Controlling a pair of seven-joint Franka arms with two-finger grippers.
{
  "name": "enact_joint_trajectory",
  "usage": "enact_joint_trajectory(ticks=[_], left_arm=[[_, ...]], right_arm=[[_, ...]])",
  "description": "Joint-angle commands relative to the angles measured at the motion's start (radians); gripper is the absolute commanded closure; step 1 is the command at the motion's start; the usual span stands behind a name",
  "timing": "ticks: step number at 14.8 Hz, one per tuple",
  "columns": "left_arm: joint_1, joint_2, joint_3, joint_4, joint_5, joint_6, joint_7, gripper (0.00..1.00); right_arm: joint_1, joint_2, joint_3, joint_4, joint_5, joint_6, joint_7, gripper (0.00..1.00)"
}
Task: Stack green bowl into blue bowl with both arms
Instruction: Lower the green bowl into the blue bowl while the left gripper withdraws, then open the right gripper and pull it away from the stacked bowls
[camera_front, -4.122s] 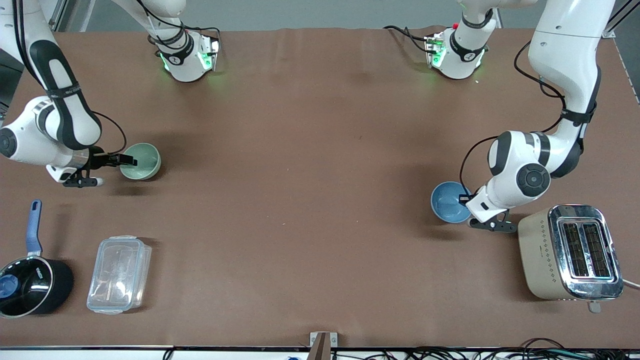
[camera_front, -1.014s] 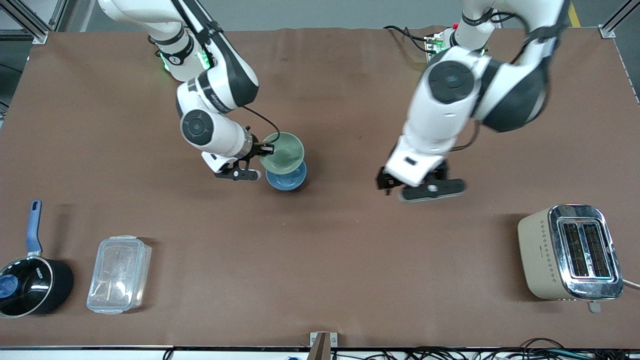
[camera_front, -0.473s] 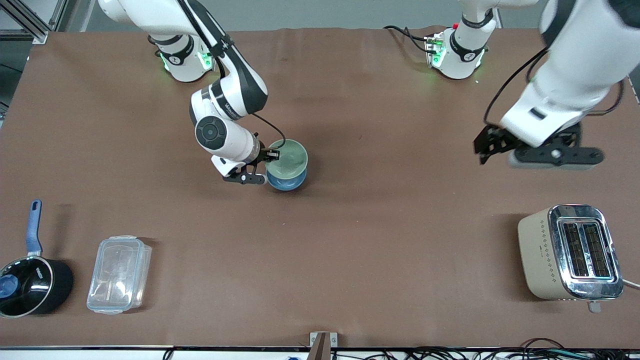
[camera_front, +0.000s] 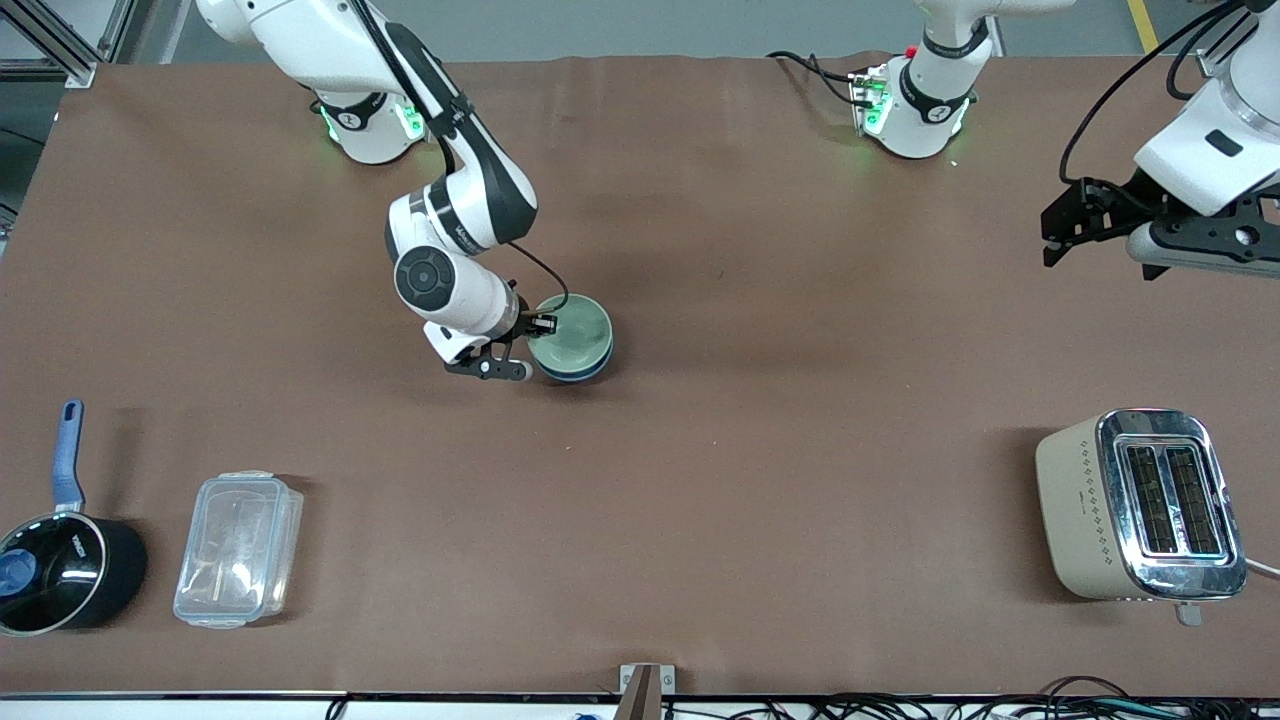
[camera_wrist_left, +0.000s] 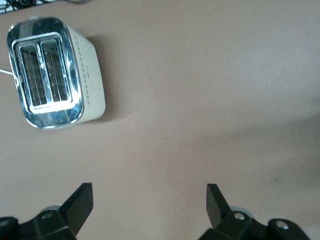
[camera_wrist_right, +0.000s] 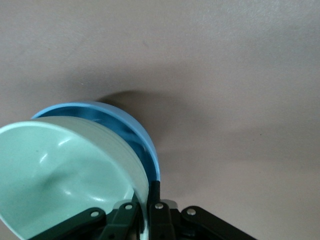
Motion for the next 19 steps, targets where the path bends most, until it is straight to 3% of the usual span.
enact_joint_trajectory(ticks=[1,2,4,5,9,12,16,19], left_arm=[[-0.023,-0.071,0.021,-0.088,-0.015,0.004,0.001,0.0],[-0.017,-0.084,0.015,-0.099,-0.015,0.006,-0.004,0.0],[-0.009,-0.101,0.01,-0.117,-0.017,0.012,-0.012,0.0],[-0.009,-0.102,0.01,-0.118,-0.021,0.012,-0.021,0.0],[-0.007,-0.095,0.021,-0.104,-0.066,0.009,-0.026,0.0],[-0.001,-0.087,0.023,-0.085,-0.064,0.006,-0.027,0.0],[0.006,-0.07,0.023,-0.078,-0.058,0.006,-0.027,0.0],[0.017,-0.073,0.021,-0.078,-0.057,0.001,-0.026,0.0]], right_arm=[[0.003,-0.005,0.003,-0.009,0.016,0.011,0.001,0.88],[0.002,-0.005,0.003,-0.009,0.016,0.008,0.003,0.76],[-0.006,-0.008,0.003,-0.009,0.016,-0.004,0.003,0.14],[-0.009,-0.017,0.002,-0.009,0.017,-0.015,0.005,0.0],[-0.111,-0.126,-0.006,0.002,0.008,-0.188,-0.02,0.0],[-0.226,-0.23,-0.012,0.003,-0.061,-0.263,-0.109,0.0],[-0.375,-0.328,-0.012,-0.005,-0.205,-0.273,-0.187,0.0],[-0.451,-0.394,-0.012,-0.054,-0.237,-0.276,-0.285,0.0]])
